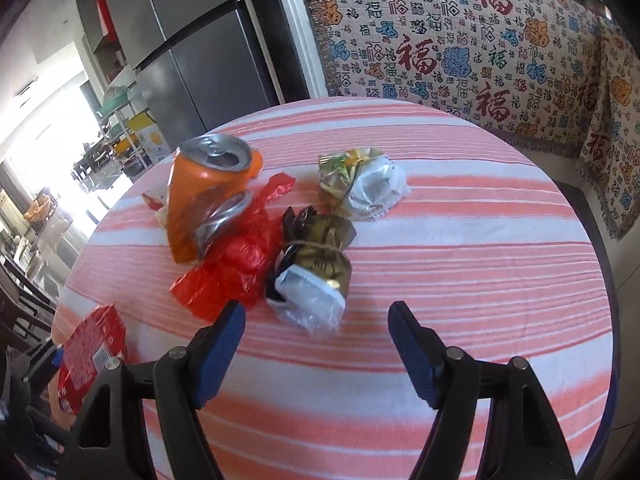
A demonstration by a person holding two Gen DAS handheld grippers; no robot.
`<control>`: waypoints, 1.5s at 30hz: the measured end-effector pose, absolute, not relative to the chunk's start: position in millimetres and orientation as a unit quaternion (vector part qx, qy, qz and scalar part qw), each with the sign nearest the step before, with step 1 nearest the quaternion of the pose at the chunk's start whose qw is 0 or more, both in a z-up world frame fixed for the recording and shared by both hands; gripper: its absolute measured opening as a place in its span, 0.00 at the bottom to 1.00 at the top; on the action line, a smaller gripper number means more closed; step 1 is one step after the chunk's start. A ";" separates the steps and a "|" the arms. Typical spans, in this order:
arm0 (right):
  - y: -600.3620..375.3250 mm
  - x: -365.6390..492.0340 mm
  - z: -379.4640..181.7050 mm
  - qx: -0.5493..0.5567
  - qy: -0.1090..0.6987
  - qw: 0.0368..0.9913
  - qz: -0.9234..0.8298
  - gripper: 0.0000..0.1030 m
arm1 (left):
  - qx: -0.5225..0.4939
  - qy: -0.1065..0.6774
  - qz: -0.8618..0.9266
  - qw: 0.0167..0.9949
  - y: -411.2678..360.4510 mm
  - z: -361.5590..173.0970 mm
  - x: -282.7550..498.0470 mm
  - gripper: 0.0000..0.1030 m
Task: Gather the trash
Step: 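Lift the Coke can with the left tool while the right tool grasps the gold-wrapped candy, then carry the can and gold candy over the wastebasket and open both tools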
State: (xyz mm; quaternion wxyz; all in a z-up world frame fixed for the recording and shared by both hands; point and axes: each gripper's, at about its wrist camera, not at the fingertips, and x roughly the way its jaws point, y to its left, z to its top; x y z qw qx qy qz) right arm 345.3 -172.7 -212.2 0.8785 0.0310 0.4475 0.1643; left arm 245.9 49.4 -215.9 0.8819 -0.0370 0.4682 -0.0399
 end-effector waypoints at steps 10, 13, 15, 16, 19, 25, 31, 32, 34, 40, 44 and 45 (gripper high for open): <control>-197.5 325.4 -205.1 -0.008 0.497 0.848 0.186 0.35 | -0.030 0.482 -0.111 0.869 36.8 -207.6 231.6 0.95; -211.5 299.8 -202.6 -0.036 0.509 0.841 0.183 0.35 | -0.034 0.472 -0.126 0.872 38.7 -199.6 226.2 0.95; -217.3 284.2 -201.2 -0.045 0.510 0.838 0.187 0.36 | -0.047 0.465 -0.122 0.875 44.7 -195.9 225.7 0.95; -218.8 278.8 -200.6 -0.047 0.510 0.837 0.192 0.38 | -0.056 0.465 -0.116 0.876 48.2 -195.6 226.9 0.95; -220.3 270.3 -199.7 -0.047 0.508 0.834 0.210 0.50 | -0.098 0.470 -0.094 0.872 61.5 -199.6 235.1 0.95; -225.5 274.2 -188.4 -0.015 0.495 0.842 0.213 0.60 | -0.132 0.468 -0.071 0.871 67.4 -205.8 246.4 0.93; -212.3 291.7 -204.4 -0.026 0.518 0.838 0.170 0.66 | -0.107 0.471 -0.075 0.872 53.4 -205.3 251.5 0.57; -214.7 293.2 -207.1 -0.020 0.524 0.835 0.164 0.46 | -0.112 0.465 -0.078 0.875 54.9 -202.1 249.5 0.54; -216.7 293.3 -206.8 -0.016 0.529 0.833 0.163 0.41 | -0.109 0.463 -0.084 0.876 55.0 -199.2 249.3 0.52; -232.4 280.0 -184.4 -0.017 0.499 0.852 0.157 0.40 | -0.107 0.452 -0.097 0.880 41.4 -191.8 244.7 0.50; -245.0 276.2 -185.1 -0.013 0.497 0.855 0.151 0.40 | -0.102 0.446 -0.107 0.883 25.9 -185.3 245.7 0.50; -248.0 275.3 -184.4 -0.010 0.496 0.855 0.151 0.40 | -0.104 0.449 -0.109 0.881 21.6 -185.5 246.4 0.50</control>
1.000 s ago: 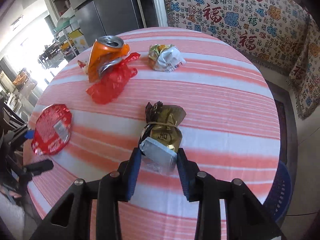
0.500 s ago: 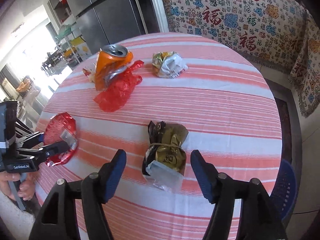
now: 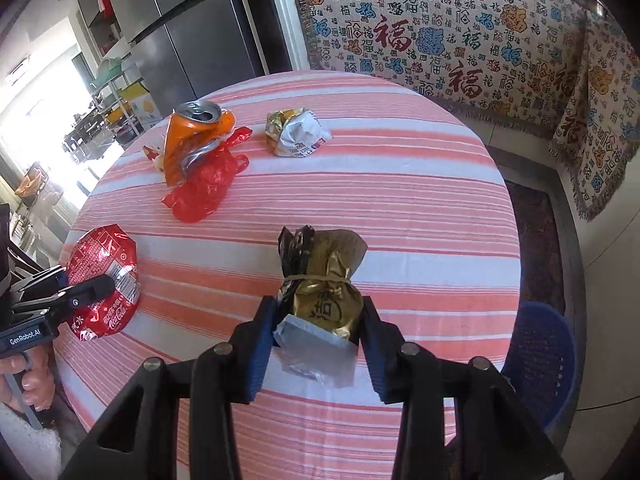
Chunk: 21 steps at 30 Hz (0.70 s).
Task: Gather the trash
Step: 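Carry the can and gold candy over the wastebasket and open both tools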
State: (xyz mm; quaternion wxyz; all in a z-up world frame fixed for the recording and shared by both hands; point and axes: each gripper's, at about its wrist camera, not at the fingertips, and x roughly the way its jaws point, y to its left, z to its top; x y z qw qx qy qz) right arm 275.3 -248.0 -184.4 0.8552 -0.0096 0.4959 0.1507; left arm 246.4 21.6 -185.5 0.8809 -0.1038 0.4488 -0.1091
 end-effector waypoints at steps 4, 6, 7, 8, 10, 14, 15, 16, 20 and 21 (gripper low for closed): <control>-263.0 269.5 -179.0 -0.004 0.489 0.860 0.145 0.40 | -0.103 0.457 -0.124 0.875 -5.6 -182.1 248.2 0.50; -272.8 265.7 -175.6 0.002 0.486 0.862 0.142 0.40 | -0.093 0.457 -0.137 0.874 -26.3 -176.0 249.8 0.49; -278.4 264.1 -173.3 0.005 0.484 0.864 0.138 0.40 | -0.086 0.457 -0.146 0.873 -36.3 -172.0 251.1 0.49; -287.5 262.1 -170.0 0.009 0.480 0.867 0.132 0.40 | -0.080 0.456 -0.152 0.873 -47.2 -168.2 252.3 0.49; -306.6 258.8 -164.5 0.022 0.473 0.873 0.120 0.40 | -0.066 0.455 -0.168 0.872 -72.2 -160.5 253.6 0.49; -353.0 250.0 -155.8 0.043 0.459 0.884 0.078 0.40 | -0.041 0.449 -0.203 0.869 -124.2 -146.4 257.2 0.47; -364.5 247.7 -154.3 0.048 0.456 0.886 0.068 0.40 | -0.037 0.448 -0.211 0.868 -139.1 -144.0 257.9 0.47; -378.3 244.6 -152.8 0.055 0.453 0.888 0.056 0.40 | -0.033 0.448 -0.221 0.865 -153.8 -142.2 259.4 0.47; -425.8 233.8 -150.9 0.075 0.446 0.892 0.005 0.40 | -0.020 0.452 -0.255 0.855 -208.2 -137.2 269.0 0.44; -437.4 230.9 -151.5 0.081 0.445 0.892 -0.007 0.40 | -0.018 0.452 -0.265 0.852 -221.5 -136.4 272.2 0.42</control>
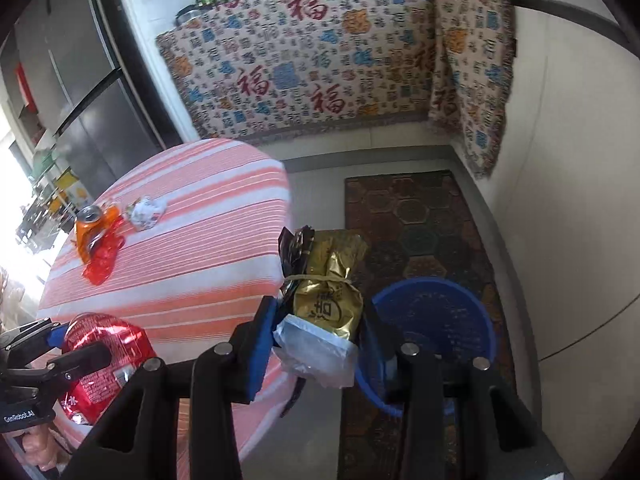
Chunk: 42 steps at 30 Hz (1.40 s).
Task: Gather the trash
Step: 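Carry the can and gold candy over the wastebasket and open both tools, then return both tools to the table toward the orange can and red bag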
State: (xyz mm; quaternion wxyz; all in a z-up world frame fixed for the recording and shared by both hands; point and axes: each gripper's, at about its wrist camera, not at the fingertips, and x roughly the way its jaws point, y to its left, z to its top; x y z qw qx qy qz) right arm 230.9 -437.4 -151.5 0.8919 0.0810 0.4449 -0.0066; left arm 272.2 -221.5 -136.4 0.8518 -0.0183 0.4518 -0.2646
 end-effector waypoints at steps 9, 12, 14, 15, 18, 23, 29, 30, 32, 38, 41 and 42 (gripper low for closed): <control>-521.1 213.5 -164.4 0.139 0.444 0.882 -0.080 0.40 | -0.005 0.459 -0.306 0.834 -319.8 -153.0 306.2 0.40; -541.3 212.5 -171.9 0.150 0.451 0.875 -0.090 0.40 | -0.001 0.466 -0.310 0.829 -341.9 -162.6 316.1 0.40; -555.1 214.3 -178.2 0.158 0.458 0.869 -0.096 0.40 | 0.002 0.472 -0.312 0.825 -357.7 -170.7 324.3 0.40; -560.4 215.3 -181.4 0.163 0.461 0.867 -0.099 0.40 | 0.002 0.476 -0.314 0.821 -365.5 -176.1 328.5 0.40; -576.9 217.6 -192.2 0.175 0.470 0.858 -0.106 0.40 | 0.008 0.485 -0.317 0.815 -382.1 -188.9 332.7 0.40; -593.3 222.4 -206.0 0.179 0.482 0.850 -0.117 0.40 | 0.016 0.496 -0.321 0.807 -403.9 -208.8 345.5 0.40; -607.7 225.7 -220.4 0.196 0.490 0.841 -0.119 0.40 | 0.019 0.497 -0.333 0.801 -418.3 -222.6 351.1 0.40; -609.3 226.6 -221.9 0.197 0.491 0.840 -0.119 0.41 | 0.021 0.495 -0.337 0.801 -420.0 -223.6 351.5 0.41; -611.8 226.9 -225.3 0.203 0.489 0.840 -0.119 0.43 | 0.021 0.494 -0.340 0.800 -424.9 -226.3 356.0 0.43; -619.1 227.6 -230.3 0.227 0.482 0.838 -0.118 0.55 | -0.002 0.490 -0.337 0.804 -429.8 -228.4 370.4 0.74; -618.7 228.2 -226.6 0.221 0.477 0.842 -0.121 0.55 | -0.015 0.493 -0.331 0.805 -423.5 -223.4 371.3 0.74; -618.4 228.2 -223.6 0.216 0.473 0.845 -0.123 0.55 | -0.018 0.492 -0.329 0.806 -419.8 -219.3 369.3 0.74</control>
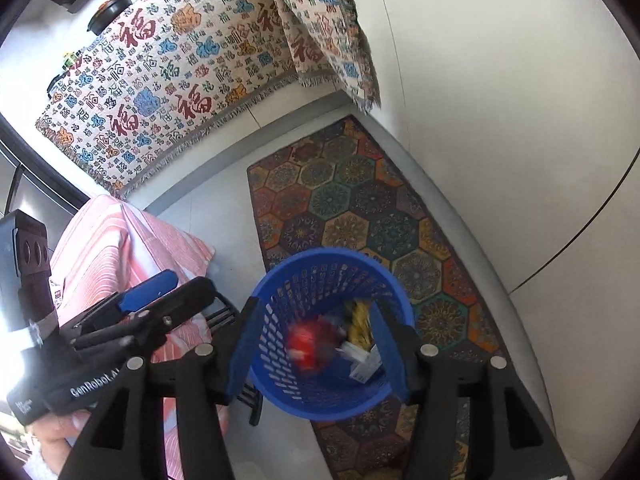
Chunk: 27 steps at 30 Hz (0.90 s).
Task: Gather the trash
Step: 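Return both tools to the table toward the orange can and red bag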
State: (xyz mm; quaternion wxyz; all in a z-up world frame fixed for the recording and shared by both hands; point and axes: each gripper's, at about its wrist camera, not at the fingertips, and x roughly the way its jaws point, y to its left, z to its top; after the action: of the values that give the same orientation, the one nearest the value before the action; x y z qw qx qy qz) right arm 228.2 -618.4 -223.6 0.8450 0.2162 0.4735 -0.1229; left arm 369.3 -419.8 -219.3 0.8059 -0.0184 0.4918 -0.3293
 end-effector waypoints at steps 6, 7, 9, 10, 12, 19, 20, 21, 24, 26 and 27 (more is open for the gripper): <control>-603.5 229.2 -196.4 0.179 0.439 0.871 -0.129 0.55 | -0.016 0.471 -0.327 0.819 -376.6 -177.2 329.3 0.80; -597.5 230.6 -191.1 0.171 0.431 0.876 -0.129 0.55 | -0.015 0.470 -0.324 0.821 -367.4 -170.6 321.8 0.80; -584.1 234.8 -180.5 0.153 0.419 0.886 -0.126 0.55 | -0.011 0.470 -0.308 0.827 -343.5 -158.7 306.2 0.83; -574.7 237.5 -175.0 0.144 0.412 0.892 -0.119 0.55 | -0.010 0.470 -0.298 0.831 -327.8 -153.3 297.6 0.83; -557.2 241.5 -164.4 0.134 0.401 0.900 -0.105 0.55 | -0.005 0.470 -0.274 0.839 -296.0 -146.0 282.6 0.85; -463.4 257.9 -151.9 0.101 0.386 0.916 -0.030 0.55 | -0.007 0.486 -0.144 0.862 -155.5 -164.0 243.1 0.88; -444.7 259.3 -152.8 0.095 0.388 0.917 -0.014 0.55 | -0.008 0.490 -0.125 0.863 -138.9 -168.1 241.3 0.88; -426.3 259.1 -154.5 0.090 0.391 0.916 0.004 0.55 | -0.012 0.491 -0.102 0.865 -116.7 -173.5 239.1 0.88; -363.2 259.8 -160.1 0.064 0.407 0.909 0.068 0.55 | -0.018 0.483 -0.047 0.874 -66.6 -184.6 236.9 0.88; -319.4 260.6 -165.2 0.031 0.419 0.901 0.106 0.55 | -0.026 0.483 -0.024 0.875 -41.3 -191.3 238.7 0.88; -295.8 260.3 -169.6 0.008 0.426 0.896 0.123 0.55 | -0.031 0.484 -0.013 0.875 -28.6 -194.8 240.2 0.88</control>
State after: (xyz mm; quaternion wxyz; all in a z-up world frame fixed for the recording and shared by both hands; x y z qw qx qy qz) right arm 260.3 -295.8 -169.6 0.8964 0.0082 0.4259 0.1228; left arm 240.2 -28.6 -194.8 0.8745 -0.0314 0.4838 -0.0131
